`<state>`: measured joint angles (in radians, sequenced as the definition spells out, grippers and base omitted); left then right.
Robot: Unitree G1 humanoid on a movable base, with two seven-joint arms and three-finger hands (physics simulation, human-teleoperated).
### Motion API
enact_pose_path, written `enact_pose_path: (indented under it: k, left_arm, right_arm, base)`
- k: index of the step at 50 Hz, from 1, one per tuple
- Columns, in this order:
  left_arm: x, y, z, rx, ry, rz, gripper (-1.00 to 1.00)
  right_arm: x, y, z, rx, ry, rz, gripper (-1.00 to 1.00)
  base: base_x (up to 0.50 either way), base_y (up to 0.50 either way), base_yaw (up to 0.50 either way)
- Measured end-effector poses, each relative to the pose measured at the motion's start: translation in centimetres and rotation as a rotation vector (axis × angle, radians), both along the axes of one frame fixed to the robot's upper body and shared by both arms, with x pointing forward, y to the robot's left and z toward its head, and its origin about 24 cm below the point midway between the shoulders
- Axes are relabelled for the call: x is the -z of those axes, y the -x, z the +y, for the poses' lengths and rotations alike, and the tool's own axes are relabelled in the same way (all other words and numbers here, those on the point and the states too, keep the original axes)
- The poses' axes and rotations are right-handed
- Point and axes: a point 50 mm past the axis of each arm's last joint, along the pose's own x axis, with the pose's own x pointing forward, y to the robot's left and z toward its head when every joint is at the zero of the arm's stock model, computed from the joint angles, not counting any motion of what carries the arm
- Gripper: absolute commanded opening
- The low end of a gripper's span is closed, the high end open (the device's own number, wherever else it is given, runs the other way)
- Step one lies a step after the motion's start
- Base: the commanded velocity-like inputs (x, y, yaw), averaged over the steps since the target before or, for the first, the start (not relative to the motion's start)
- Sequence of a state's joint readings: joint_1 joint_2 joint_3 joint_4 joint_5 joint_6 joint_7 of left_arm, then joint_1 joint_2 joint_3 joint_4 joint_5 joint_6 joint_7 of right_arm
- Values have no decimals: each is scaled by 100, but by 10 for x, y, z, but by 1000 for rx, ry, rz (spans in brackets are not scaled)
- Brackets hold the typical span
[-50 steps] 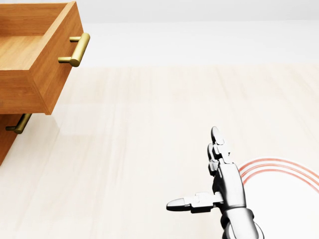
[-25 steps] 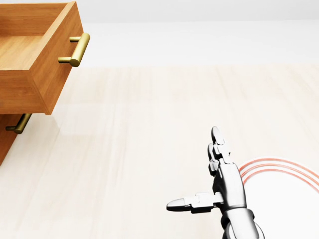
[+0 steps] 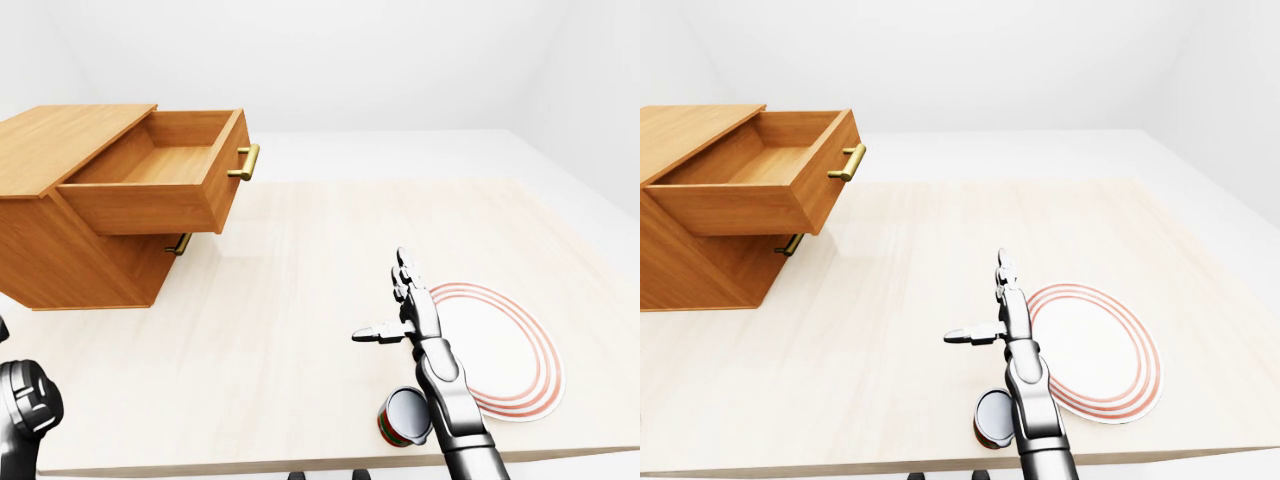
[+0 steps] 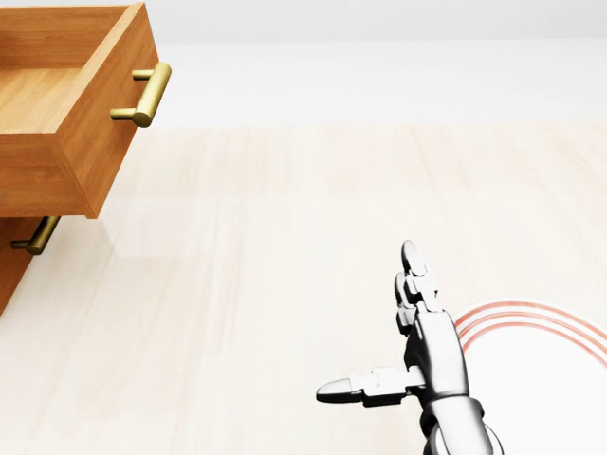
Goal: Put the bowl on top of the cabinet.
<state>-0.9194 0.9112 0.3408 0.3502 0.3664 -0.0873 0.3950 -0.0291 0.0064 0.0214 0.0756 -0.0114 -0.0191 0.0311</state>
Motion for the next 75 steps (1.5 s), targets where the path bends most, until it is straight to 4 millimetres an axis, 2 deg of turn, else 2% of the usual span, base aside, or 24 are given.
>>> enact_pose_path:
  k: [9,19,31,42,50,75]
  left_arm:
    - [19,-21,23,-123,90,89,-98]
    - [52,-45,43,-253,152,274,-97]
    - [88,-59,54,-337,168,485,-98]
    - [116,-65,58,-374,167,617,-98]
    - [127,-65,60,-389,168,668,-98]
    - [131,-68,57,-411,109,708,-98]
  right_arm:
    - [0,0,0,-1,-1,0,100]
    - [0,-1,-1,-1,-3,-1,100]
    - [0,-1,-1,-1,-3,-1,100]
    - [1,-1,0,-3,-2,1,100]
    - [1,-2,0,-4,-1,2,100]
    - [3,-2,1,-5,0,5,100]
  base:
    - [0,0,0]
    - [0,0,0]
    - [0,0,0]
    - [0,0,0]
    - [0,0,0]
    - [0,0,0]
